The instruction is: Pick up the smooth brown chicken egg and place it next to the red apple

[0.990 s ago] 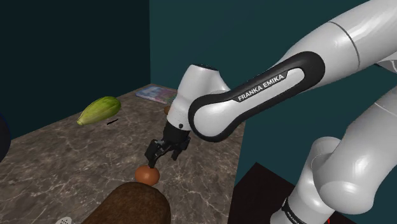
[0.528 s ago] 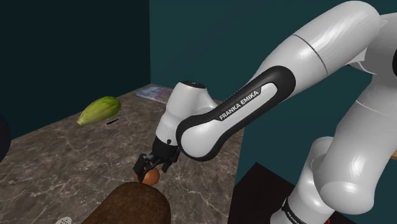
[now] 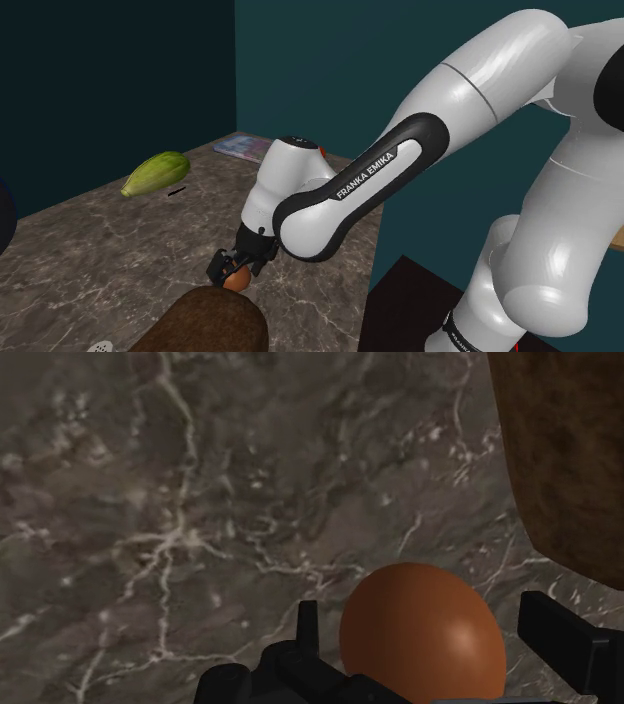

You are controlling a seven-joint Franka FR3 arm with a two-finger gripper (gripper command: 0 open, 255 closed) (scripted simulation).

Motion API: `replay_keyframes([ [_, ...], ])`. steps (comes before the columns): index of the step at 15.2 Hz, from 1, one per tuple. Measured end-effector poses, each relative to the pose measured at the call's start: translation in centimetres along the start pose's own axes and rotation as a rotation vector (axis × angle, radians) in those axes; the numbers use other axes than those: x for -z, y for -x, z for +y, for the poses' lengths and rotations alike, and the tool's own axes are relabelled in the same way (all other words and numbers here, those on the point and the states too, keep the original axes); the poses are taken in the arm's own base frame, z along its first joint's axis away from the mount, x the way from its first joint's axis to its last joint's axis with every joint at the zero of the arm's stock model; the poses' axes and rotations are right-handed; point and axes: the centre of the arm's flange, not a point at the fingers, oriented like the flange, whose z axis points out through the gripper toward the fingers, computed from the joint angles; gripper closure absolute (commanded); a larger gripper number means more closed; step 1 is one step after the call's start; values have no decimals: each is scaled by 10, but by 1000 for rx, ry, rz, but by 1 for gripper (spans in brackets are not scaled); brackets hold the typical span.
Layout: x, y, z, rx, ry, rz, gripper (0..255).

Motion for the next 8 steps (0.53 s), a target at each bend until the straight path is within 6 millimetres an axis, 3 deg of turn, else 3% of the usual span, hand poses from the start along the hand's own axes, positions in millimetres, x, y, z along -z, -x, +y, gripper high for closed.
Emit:
replay_keyframes([
  [1, 0, 0, 0, 0, 0, 0, 0],
  [2, 0, 0, 0, 0, 0, 0, 255],
  [8, 0, 0, 0, 1, -1, 1, 255],
])
